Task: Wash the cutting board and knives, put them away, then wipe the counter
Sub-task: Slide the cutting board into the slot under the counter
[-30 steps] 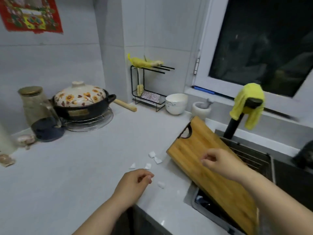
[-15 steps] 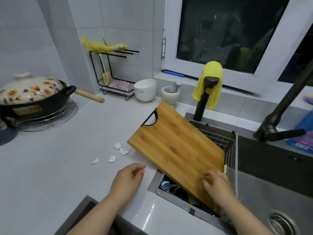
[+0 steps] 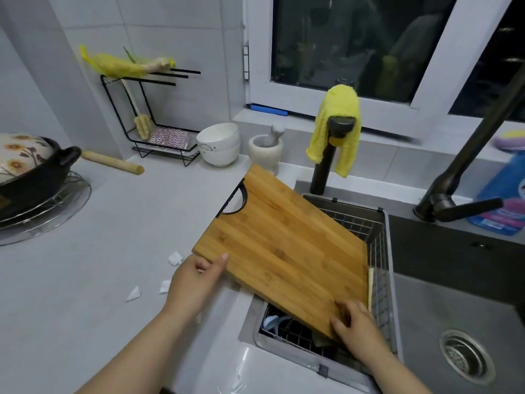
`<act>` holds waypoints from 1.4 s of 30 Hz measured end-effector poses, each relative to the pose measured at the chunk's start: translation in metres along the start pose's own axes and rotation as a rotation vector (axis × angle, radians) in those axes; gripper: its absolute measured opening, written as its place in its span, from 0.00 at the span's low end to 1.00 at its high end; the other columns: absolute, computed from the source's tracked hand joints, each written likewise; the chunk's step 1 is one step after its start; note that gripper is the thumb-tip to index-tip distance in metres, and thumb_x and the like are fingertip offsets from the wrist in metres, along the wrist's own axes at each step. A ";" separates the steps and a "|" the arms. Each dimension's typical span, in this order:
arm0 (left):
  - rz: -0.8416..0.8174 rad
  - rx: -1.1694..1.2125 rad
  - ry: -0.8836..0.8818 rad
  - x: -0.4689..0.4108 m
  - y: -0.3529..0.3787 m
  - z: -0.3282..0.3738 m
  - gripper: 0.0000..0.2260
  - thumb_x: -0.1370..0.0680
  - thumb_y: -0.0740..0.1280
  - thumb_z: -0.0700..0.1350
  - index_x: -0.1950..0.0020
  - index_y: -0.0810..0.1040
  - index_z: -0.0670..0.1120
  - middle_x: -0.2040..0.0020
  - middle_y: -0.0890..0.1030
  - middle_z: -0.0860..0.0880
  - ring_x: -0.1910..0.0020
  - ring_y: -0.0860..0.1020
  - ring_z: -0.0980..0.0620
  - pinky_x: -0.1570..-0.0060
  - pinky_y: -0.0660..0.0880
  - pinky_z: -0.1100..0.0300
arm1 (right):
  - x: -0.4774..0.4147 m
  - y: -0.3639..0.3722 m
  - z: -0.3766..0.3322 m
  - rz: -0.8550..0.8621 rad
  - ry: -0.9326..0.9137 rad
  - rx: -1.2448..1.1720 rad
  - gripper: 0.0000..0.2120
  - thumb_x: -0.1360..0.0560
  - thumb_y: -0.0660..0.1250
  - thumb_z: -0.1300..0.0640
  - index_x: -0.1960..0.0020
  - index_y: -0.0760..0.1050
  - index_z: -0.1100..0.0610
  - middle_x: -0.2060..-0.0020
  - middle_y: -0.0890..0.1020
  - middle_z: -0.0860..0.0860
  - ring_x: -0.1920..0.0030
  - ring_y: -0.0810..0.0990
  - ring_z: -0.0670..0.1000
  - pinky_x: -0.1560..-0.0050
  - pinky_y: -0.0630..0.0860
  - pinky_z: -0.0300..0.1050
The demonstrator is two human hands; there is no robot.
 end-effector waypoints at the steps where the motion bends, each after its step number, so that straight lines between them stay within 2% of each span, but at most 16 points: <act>1: 0.004 -0.020 -0.011 -0.005 -0.001 0.000 0.17 0.26 0.67 0.52 0.67 0.65 0.44 0.64 0.74 0.43 0.64 0.73 0.46 0.65 0.67 0.57 | -0.001 0.000 0.000 0.003 0.005 -0.010 0.20 0.23 0.62 0.55 0.32 0.65 0.55 0.34 0.67 0.53 0.33 0.66 0.51 0.36 0.62 0.36; 5: 0.058 -0.049 -0.058 -0.024 -0.009 -0.008 0.17 0.28 0.68 0.53 0.63 0.63 0.45 0.53 0.73 0.41 0.58 0.76 0.40 0.55 0.73 0.50 | -0.001 -0.001 0.000 0.011 0.013 -0.041 0.20 0.23 0.63 0.56 0.32 0.66 0.55 0.34 0.67 0.52 0.33 0.66 0.51 0.34 0.61 0.38; 8: 0.115 -0.001 -0.055 -0.037 -0.024 0.002 0.18 0.27 0.68 0.51 0.48 0.65 0.41 0.47 0.68 0.45 0.52 0.73 0.42 0.50 0.70 0.52 | -0.001 0.000 0.002 0.007 0.030 -0.062 0.20 0.23 0.63 0.55 0.32 0.66 0.55 0.34 0.68 0.52 0.33 0.66 0.50 0.34 0.62 0.39; 10: 0.049 -0.011 -0.017 -0.050 -0.023 0.023 0.24 0.26 0.67 0.51 0.36 0.64 0.41 0.46 0.70 0.48 0.46 0.73 0.44 0.49 0.68 0.55 | -0.001 0.000 0.003 0.005 0.040 -0.070 0.20 0.23 0.63 0.56 0.33 0.66 0.55 0.34 0.67 0.51 0.33 0.66 0.50 0.33 0.62 0.39; 12: -0.101 -0.129 0.001 -0.065 -0.006 0.041 0.27 0.25 0.66 0.53 0.32 0.63 0.42 0.45 0.73 0.47 0.42 0.73 0.46 0.48 0.67 0.58 | -0.002 0.001 0.004 0.004 0.052 -0.086 0.20 0.23 0.63 0.56 0.33 0.66 0.55 0.34 0.67 0.52 0.33 0.66 0.50 0.33 0.61 0.39; 14: -0.264 -0.184 -0.043 -0.075 0.017 0.046 0.25 0.26 0.66 0.54 0.34 0.68 0.42 0.40 0.75 0.45 0.41 0.74 0.45 0.47 0.69 0.58 | -0.002 0.002 0.006 0.007 0.064 -0.106 0.19 0.24 0.64 0.56 0.34 0.67 0.56 0.34 0.68 0.52 0.33 0.66 0.50 0.32 0.60 0.40; 15: -0.330 -0.157 -0.074 -0.078 0.028 0.044 0.23 0.26 0.66 0.54 0.37 0.72 0.42 0.41 0.76 0.45 0.45 0.76 0.46 0.49 0.72 0.57 | -0.003 0.002 0.007 0.011 0.073 -0.115 0.19 0.24 0.64 0.56 0.34 0.67 0.56 0.34 0.68 0.52 0.33 0.66 0.51 0.32 0.60 0.40; 18: -0.409 -0.076 -0.100 -0.075 0.044 0.040 0.15 0.24 0.66 0.48 0.42 0.75 0.41 0.51 0.78 0.46 0.55 0.76 0.48 0.59 0.73 0.59 | -0.004 0.000 0.013 0.024 0.143 -0.109 0.21 0.23 0.63 0.54 0.32 0.66 0.56 0.32 0.66 0.53 0.31 0.63 0.52 0.30 0.59 0.42; 23: -0.381 -0.021 -0.054 -0.073 0.039 0.032 0.10 0.24 0.66 0.46 0.48 0.78 0.40 0.62 0.78 0.50 0.63 0.76 0.53 0.67 0.71 0.64 | -0.006 -0.008 0.019 0.082 0.249 -0.155 0.25 0.23 0.62 0.52 0.29 0.62 0.58 0.28 0.61 0.54 0.27 0.59 0.55 0.27 0.57 0.48; 26: -0.370 0.028 -0.061 -0.071 0.036 0.028 0.05 0.24 0.66 0.44 0.56 0.77 0.43 0.64 0.78 0.51 0.66 0.76 0.55 0.72 0.73 0.66 | -0.004 -0.016 0.022 0.120 0.291 -0.230 0.27 0.23 0.62 0.53 0.27 0.58 0.60 0.27 0.60 0.56 0.27 0.60 0.56 0.28 0.57 0.49; 28: -0.358 0.065 -0.065 -0.068 0.033 0.027 0.06 0.25 0.67 0.44 0.61 0.75 0.47 0.65 0.78 0.50 0.67 0.76 0.55 0.75 0.73 0.69 | -0.002 -0.019 0.022 0.126 0.311 -0.283 0.28 0.22 0.61 0.53 0.26 0.56 0.60 0.26 0.59 0.56 0.27 0.59 0.56 0.28 0.57 0.49; 32: -0.333 0.056 -0.062 -0.060 0.022 0.021 0.05 0.25 0.67 0.45 0.60 0.75 0.47 0.64 0.78 0.50 0.65 0.76 0.53 0.67 0.72 0.62 | -0.001 -0.017 0.023 0.111 0.334 -0.324 0.28 0.22 0.59 0.53 0.26 0.54 0.59 0.26 0.59 0.56 0.27 0.60 0.56 0.29 0.58 0.50; 35: -0.321 0.067 -0.092 -0.057 0.007 0.018 0.04 0.25 0.68 0.45 0.59 0.77 0.46 0.64 0.79 0.49 0.67 0.77 0.52 0.72 0.73 0.63 | -0.001 -0.015 0.026 0.099 0.380 -0.404 0.27 0.21 0.58 0.53 0.26 0.55 0.59 0.27 0.62 0.56 0.28 0.62 0.57 0.30 0.60 0.51; 38: -0.296 0.058 -0.086 -0.058 -0.012 0.024 0.04 0.26 0.68 0.44 0.60 0.77 0.46 0.65 0.79 0.48 0.73 0.78 0.54 0.79 0.71 0.71 | -0.001 -0.011 0.027 0.066 0.408 -0.483 0.25 0.20 0.56 0.54 0.26 0.57 0.60 0.28 0.63 0.57 0.28 0.62 0.58 0.30 0.60 0.53; 40: -0.269 0.065 -0.071 -0.057 -0.026 0.031 0.05 0.25 0.67 0.44 0.60 0.77 0.44 0.65 0.79 0.48 0.76 0.78 0.57 0.79 0.72 0.70 | -0.001 -0.005 0.025 0.027 0.429 -0.541 0.24 0.20 0.56 0.53 0.27 0.58 0.60 0.28 0.63 0.58 0.29 0.63 0.59 0.30 0.61 0.54; 42: -0.240 0.060 -0.062 -0.056 -0.039 0.034 0.05 0.25 0.67 0.44 0.58 0.78 0.43 0.65 0.79 0.47 0.72 0.78 0.53 0.74 0.74 0.65 | -0.001 0.004 0.021 -0.042 0.465 -0.649 0.23 0.20 0.56 0.52 0.29 0.62 0.61 0.32 0.68 0.59 0.31 0.66 0.60 0.30 0.63 0.55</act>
Point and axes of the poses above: each hand's wrist, its own x-axis away from the middle knuckle, its own y-axis out of the palm, z = x × y, the point moved 10 cm from there along -x, towards the middle knuckle
